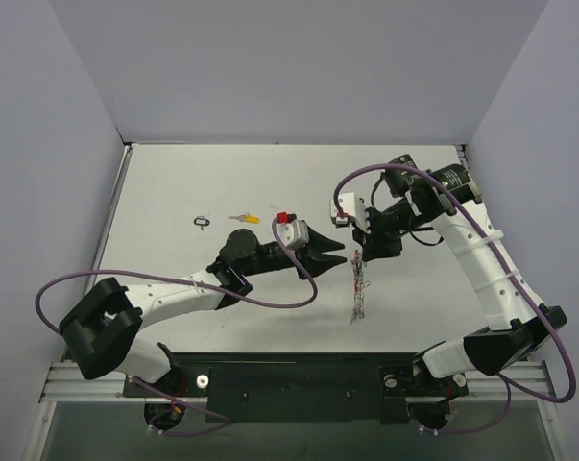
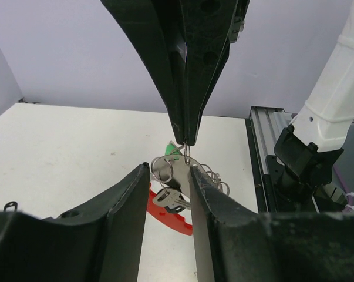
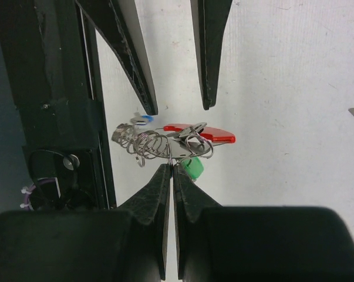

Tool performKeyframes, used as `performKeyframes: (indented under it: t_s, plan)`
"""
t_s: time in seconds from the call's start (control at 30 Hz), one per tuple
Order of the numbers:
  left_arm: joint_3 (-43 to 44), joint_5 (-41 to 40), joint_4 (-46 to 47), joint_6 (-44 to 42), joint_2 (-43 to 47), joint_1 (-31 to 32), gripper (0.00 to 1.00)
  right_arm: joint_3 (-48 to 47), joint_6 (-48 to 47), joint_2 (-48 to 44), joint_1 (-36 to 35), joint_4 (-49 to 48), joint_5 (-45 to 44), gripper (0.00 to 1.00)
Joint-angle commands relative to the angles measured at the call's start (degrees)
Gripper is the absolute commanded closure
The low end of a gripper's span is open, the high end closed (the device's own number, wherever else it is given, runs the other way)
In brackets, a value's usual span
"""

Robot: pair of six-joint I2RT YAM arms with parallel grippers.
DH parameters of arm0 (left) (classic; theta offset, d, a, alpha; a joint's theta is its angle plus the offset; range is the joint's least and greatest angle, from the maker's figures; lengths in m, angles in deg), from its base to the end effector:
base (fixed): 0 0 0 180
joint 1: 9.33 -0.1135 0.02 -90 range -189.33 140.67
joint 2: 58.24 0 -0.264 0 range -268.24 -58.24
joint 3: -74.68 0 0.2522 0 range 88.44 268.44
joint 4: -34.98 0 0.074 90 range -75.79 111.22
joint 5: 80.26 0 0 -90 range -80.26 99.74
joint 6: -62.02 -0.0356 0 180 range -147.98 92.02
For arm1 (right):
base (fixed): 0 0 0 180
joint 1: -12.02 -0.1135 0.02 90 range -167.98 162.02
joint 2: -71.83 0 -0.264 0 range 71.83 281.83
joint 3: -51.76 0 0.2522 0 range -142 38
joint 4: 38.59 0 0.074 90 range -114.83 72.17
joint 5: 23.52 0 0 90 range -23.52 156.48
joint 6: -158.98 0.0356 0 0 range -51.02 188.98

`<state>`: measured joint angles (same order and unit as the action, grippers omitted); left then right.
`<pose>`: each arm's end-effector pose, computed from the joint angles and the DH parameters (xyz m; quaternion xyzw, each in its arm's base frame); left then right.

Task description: Put the keys on the keyring

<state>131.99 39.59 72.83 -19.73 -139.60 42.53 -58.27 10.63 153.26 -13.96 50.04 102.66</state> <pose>0.1791 -0.2567 0.2967 0.4096 0.4783 -0.5184 0.5786 0.2186 0.1299 0.4063 -0.6759 0.6267 0.2196 0.3197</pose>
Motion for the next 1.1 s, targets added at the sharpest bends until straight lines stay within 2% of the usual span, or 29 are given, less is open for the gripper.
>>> performKeyframes:
  t_s: [0.0,0.33,0.5,0.9,1.07]
  plan:
    - [2.9,0.5,4.5,-0.6,-1.9,1.0,0.58,0.6,1.0,0.1,-0.6,8.0,2.4,1.0]
    - [5.1,1.3,4.8,0.0,-4.9,2.4,0.59,1.5,1.9,-0.1,-1.9,7.4,2.2,1.0]
    - [6.2,3.3,5.0,0.6,-5.8,2.5,0.65,1.7,2.0,-0.2,-2.0,7.3,2.0,1.0]
    - [6.7,5.6,1.1,0.5,-5.9,2.6,0.66,1.2,2.4,0.0,-2.0,7.3,2.0,1.0]
    - [6.9,6.0,0.2,0.1,-6.3,2.5,0.71,1.3,2.4,0.0,-2.0,7.5,2.0,1.0]
